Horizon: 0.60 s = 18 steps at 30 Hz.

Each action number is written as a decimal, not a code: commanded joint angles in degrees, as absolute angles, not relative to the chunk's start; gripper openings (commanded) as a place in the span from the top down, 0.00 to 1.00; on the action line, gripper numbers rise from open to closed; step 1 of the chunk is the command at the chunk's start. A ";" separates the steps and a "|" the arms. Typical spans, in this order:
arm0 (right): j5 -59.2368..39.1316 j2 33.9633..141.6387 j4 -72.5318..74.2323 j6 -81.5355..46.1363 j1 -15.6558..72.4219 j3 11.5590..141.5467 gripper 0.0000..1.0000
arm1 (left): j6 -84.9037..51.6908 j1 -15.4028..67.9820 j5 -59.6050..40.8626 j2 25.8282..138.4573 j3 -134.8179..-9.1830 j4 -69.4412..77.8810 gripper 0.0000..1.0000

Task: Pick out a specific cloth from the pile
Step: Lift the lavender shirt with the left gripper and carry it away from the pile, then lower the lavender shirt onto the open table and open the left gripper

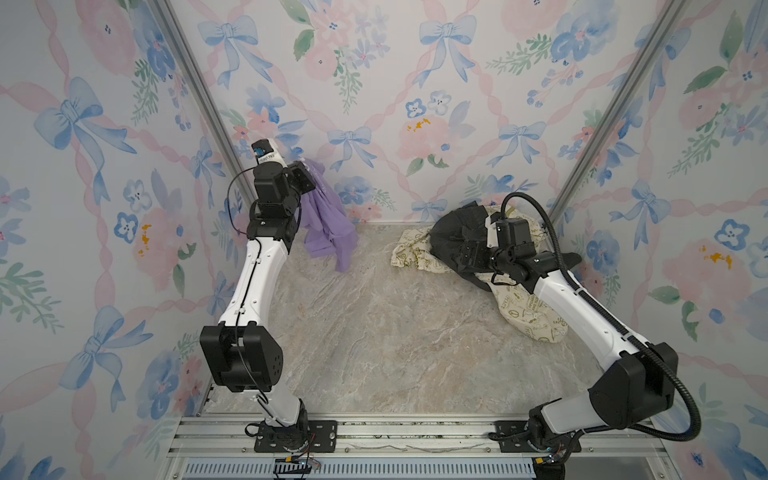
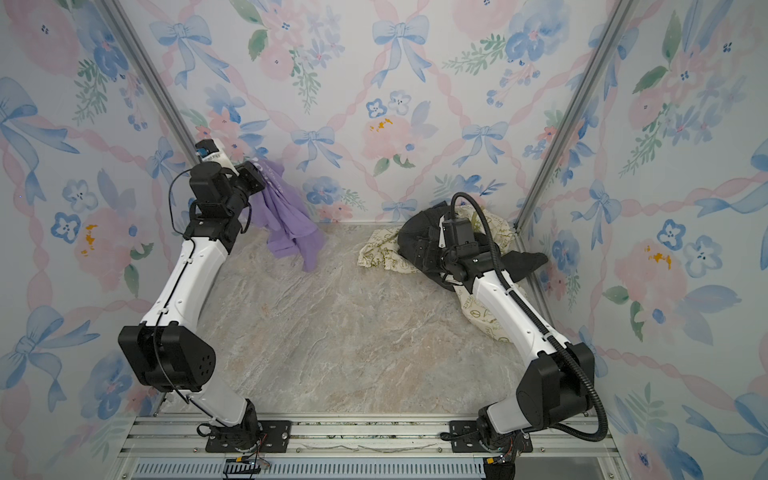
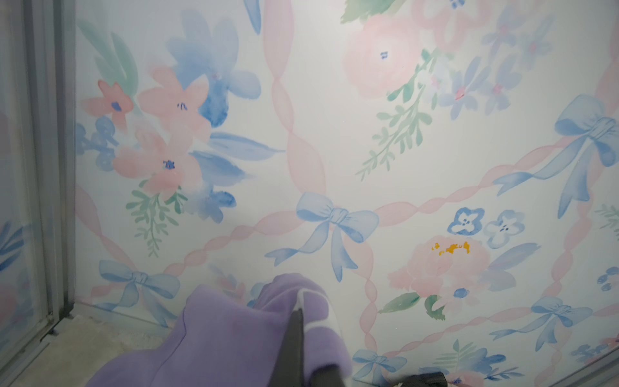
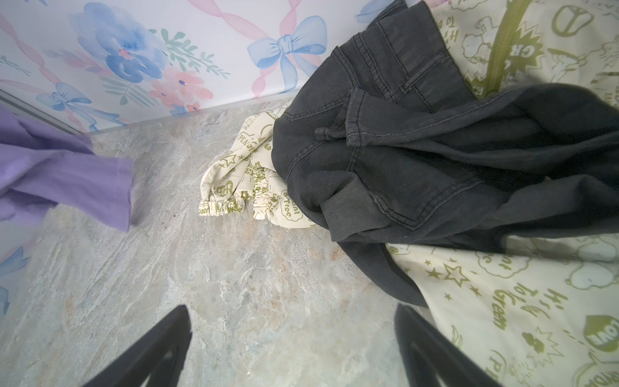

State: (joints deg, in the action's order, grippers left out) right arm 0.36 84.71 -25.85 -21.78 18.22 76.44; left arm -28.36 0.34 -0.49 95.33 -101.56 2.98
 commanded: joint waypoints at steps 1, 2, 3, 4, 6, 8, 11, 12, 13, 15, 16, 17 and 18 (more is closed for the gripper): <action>-0.51 84.00 -24.59 -21.07 17.51 76.56 0.03 | -22.04 0.06 -0.77 92.52 -103.16 5.89 1.00; -0.52 83.78 -24.47 -21.29 17.38 76.13 0.03 | -20.49 0.09 -0.50 91.42 -101.69 5.89 1.00; -0.62 83.47 -24.35 -21.51 17.33 75.55 0.03 | -18.98 0.14 0.07 89.98 -99.34 5.89 1.00; -0.63 83.20 -24.26 -21.75 17.25 75.12 0.03 | -17.86 0.18 1.06 88.35 -96.26 5.91 1.00; -0.72 82.72 -24.11 -22.05 17.23 74.38 0.03 | -17.49 0.13 3.71 85.20 -89.09 5.80 1.00; -0.63 82.20 -24.02 -22.40 17.25 73.54 0.03 | -17.81 0.17 5.05 82.01 -81.04 5.72 1.00; -0.80 81.42 -23.83 -23.19 17.23 72.29 0.03 | -19.41 0.18 4.91 78.16 -69.00 4.80 1.00; -0.94 81.14 -23.89 -23.45 17.23 71.91 0.03 | -20.13 0.22 4.27 77.23 -65.42 3.80 1.00; -0.95 80.88 -23.89 -23.53 17.22 71.60 0.03 | -20.76 0.26 3.62 76.23 -62.10 2.81 0.94; -0.90 80.43 -24.19 -23.73 17.31 71.12 0.03 | -21.89 0.33 2.28 74.42 -57.49 0.34 0.79; -0.80 80.18 -24.44 -23.88 17.31 70.91 0.03 | -21.94 0.35 1.68 73.29 -55.95 -0.88 0.74; -0.73 79.95 -24.54 -23.98 17.31 70.85 0.03 | -21.42 0.28 1.38 72.30 -54.90 -1.72 0.69; -0.64 79.65 -24.56 -24.12 17.31 70.60 0.03 | -20.46 0.26 1.50 70.76 -54.10 -2.21 0.60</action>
